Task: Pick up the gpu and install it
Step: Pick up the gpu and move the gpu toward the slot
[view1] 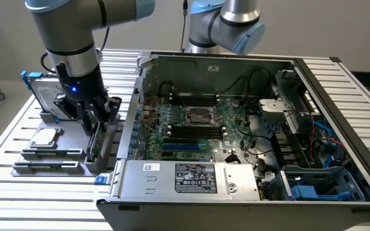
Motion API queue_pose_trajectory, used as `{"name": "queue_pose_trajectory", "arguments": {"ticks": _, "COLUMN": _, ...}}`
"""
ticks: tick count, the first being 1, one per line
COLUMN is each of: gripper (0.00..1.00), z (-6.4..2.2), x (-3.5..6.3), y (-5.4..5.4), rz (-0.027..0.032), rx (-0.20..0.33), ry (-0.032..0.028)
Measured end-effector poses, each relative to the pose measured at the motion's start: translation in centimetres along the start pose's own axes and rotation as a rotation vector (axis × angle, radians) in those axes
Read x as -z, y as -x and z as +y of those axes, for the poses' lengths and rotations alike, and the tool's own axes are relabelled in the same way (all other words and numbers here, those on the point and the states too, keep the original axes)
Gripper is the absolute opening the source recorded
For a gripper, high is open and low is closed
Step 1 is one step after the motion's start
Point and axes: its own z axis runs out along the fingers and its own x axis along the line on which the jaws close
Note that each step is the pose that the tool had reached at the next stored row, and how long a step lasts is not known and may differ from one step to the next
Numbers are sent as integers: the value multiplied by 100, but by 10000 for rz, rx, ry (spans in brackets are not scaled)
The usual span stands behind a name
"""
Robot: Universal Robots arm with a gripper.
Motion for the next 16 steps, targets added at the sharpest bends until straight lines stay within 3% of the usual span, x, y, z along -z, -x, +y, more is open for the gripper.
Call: {"name": "queue_pose_trajectory", "arguments": {"ticks": 16, "gripper": 44, "z": -29, "x": -24, "y": 7, "rz": -3, "rx": 31, "ry": 0}}
